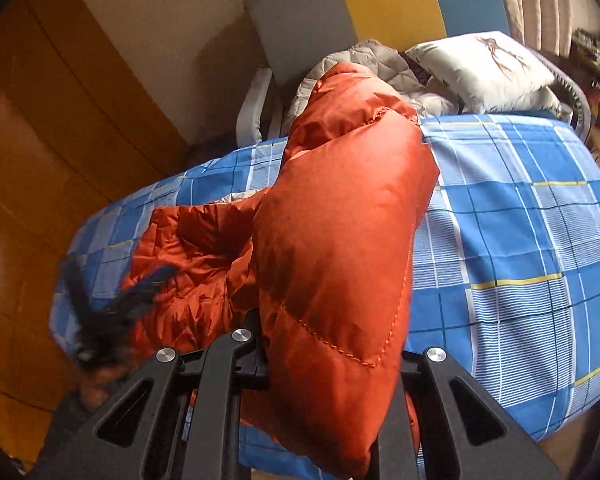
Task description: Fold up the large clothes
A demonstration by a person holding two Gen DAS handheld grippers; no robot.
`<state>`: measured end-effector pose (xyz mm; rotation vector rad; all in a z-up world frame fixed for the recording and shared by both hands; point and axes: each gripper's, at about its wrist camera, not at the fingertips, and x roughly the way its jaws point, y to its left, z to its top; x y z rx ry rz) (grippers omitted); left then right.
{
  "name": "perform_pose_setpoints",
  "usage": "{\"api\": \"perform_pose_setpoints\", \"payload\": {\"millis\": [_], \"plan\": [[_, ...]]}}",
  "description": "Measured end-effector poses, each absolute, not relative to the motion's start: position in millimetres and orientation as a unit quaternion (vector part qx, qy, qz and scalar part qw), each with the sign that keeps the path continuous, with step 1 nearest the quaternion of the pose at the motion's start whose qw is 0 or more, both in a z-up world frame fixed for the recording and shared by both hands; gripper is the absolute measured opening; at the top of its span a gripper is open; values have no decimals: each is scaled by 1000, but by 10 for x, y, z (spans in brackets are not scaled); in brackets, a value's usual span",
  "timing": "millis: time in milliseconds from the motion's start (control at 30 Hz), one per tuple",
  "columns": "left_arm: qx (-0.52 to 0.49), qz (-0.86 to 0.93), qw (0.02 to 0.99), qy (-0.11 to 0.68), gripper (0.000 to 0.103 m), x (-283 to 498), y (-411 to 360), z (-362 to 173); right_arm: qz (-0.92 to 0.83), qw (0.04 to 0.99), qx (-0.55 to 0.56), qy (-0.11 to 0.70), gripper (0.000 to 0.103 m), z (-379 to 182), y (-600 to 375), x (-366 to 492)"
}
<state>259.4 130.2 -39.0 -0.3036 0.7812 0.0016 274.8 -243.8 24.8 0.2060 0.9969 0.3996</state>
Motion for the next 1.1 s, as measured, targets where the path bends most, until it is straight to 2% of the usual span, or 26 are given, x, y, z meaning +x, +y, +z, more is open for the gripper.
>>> {"api": "perform_pose_setpoints", "payload": {"millis": [33, 133, 267, 633, 1100], "plan": [[-141, 11, 916, 376, 29, 2528, 1410, -397, 189, 856, 94, 473, 16, 256, -2428, 2723], [-141, 31, 911, 387, 17, 2404, 1743, -540, 190, 861, 79, 465, 16, 273, -2258, 2693], [-157, 25, 906, 393, 15, 2411, 1802, -706, 192, 864, 64, 461, 16, 245, -2061, 2742], [-234, -14, 886, 400, 15, 2499, 1934, -921, 221, 866, 70, 443, 16, 238, -1578, 2608], [-241, -26, 882, 403, 15, 2468, 1960, -942, 276, 841, 111, 452, 14, -7, -860, 2464]]}}
